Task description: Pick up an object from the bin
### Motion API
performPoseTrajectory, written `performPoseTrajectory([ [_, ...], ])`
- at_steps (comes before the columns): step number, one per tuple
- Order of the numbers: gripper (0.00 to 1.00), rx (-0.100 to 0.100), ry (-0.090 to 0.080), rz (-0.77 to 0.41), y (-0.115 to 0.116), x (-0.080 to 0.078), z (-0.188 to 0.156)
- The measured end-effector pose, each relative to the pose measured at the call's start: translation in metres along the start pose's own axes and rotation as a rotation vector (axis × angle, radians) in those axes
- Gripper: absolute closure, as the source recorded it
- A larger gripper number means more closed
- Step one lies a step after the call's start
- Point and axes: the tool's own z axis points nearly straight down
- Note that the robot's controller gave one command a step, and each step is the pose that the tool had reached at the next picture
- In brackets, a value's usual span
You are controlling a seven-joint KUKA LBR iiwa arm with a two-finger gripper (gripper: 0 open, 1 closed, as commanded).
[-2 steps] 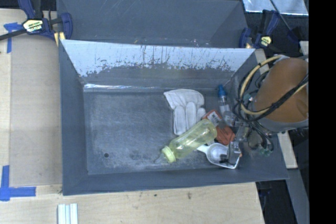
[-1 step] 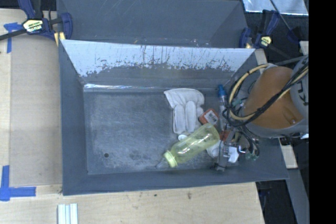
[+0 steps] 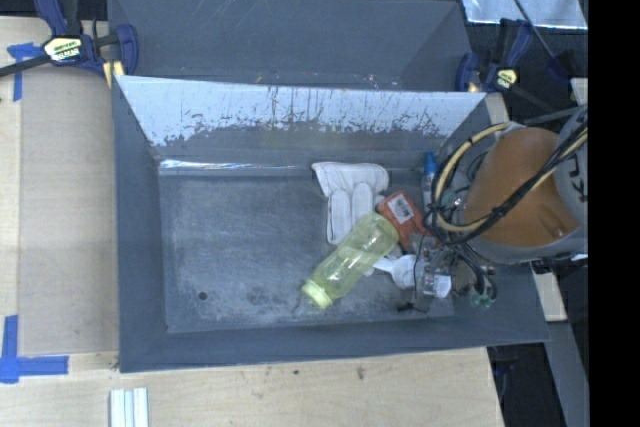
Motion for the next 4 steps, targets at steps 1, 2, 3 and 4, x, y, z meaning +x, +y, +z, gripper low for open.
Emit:
performPoseTrajectory([
  [1,1.00,0.000,0.000,0.000,0.000,0.000,0.000],
  [2,1.00,0.000,-0.001,0.000,0.000,0.001,-0.004],
  [3,1.00,0.002,-0.003,0.000,0.000,0.002,-0.024],
  [4,1.00,0.003,-0.007,0.000,-0.001,0.001,-0.037],
])
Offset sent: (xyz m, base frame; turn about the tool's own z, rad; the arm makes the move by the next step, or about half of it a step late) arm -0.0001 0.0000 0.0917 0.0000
